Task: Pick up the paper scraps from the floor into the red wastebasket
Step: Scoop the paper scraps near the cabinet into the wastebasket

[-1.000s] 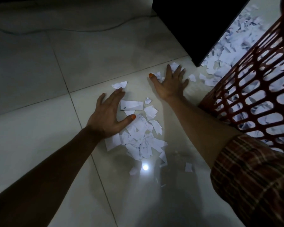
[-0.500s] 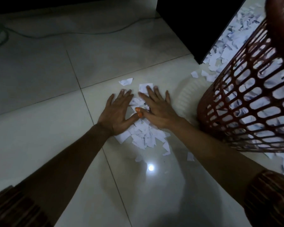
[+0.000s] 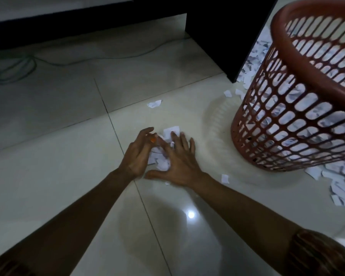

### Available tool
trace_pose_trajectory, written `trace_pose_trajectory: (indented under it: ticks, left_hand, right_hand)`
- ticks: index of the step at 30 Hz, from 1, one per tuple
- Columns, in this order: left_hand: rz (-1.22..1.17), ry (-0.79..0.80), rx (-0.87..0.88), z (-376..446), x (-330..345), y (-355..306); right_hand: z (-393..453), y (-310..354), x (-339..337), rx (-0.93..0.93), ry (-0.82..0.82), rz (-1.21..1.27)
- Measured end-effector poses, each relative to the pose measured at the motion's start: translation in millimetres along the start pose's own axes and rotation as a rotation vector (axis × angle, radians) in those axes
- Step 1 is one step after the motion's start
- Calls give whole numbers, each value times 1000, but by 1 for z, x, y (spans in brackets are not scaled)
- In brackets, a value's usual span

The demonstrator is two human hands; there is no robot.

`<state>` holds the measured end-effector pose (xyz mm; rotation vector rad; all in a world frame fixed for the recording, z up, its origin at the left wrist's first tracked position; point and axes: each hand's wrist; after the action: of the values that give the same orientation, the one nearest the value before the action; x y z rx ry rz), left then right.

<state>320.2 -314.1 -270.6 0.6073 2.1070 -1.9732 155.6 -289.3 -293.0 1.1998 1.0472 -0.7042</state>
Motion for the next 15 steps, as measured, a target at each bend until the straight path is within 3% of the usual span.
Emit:
trace_pose_trajectory:
  ticks: [4,13,15]
  left_hand:
    - [-82,-58,7,-4,-4,3]
    - [21,-270,52,-24,-15,7]
    - [53,-274,54,-27,-15,9]
  right_hand:
    - [4,9,9,1,-211,-82]
    - [3,0,14,-83,-431,5]
    - [4,-4,10,-100,-402,27]
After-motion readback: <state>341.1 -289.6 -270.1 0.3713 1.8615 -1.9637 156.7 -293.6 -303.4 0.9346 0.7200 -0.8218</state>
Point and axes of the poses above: each hand's wrist, its own z-axis towards the middle knuckle, its own x-axis out of the palm, y = z × x
